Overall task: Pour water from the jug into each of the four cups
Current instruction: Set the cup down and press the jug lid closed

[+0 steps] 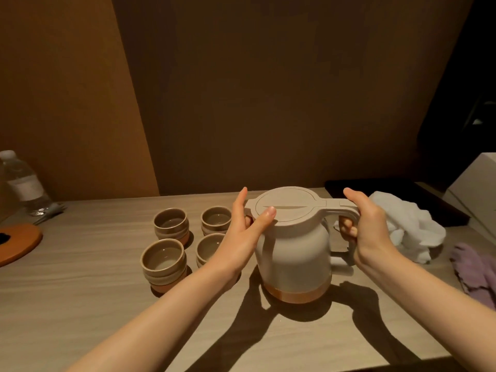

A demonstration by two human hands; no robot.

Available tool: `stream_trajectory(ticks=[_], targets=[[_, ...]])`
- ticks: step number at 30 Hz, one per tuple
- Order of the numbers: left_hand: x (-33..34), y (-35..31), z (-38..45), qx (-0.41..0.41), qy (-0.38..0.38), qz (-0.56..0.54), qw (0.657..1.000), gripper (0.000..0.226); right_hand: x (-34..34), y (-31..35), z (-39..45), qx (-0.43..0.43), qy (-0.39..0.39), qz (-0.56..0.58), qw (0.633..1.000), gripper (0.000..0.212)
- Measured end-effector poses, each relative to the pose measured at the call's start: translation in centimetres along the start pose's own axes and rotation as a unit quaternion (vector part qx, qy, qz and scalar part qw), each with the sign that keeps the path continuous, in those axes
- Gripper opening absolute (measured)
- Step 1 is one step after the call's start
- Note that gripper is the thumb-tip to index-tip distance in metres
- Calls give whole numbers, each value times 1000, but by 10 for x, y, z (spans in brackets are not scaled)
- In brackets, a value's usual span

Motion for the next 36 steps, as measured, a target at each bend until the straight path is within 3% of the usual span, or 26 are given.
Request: stream_trajectory(ticks=[12,36], targets=[[-10,3,39,-9,-44,70,997,134,25,-39,62,18,-31,-14,999,34],[-18,37,51,9,-66,121,990,112,14,-90,72,66,-44,24,997,33]])
Point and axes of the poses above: each hand's wrist, its own z-axis towards the middle knuckle, its own x-axis out of the palm, y = z × x, the point moved 1 cm from there along z, towards the middle knuckle, and after that the axes turned 5 degrees about y, right-handed, at the moved point
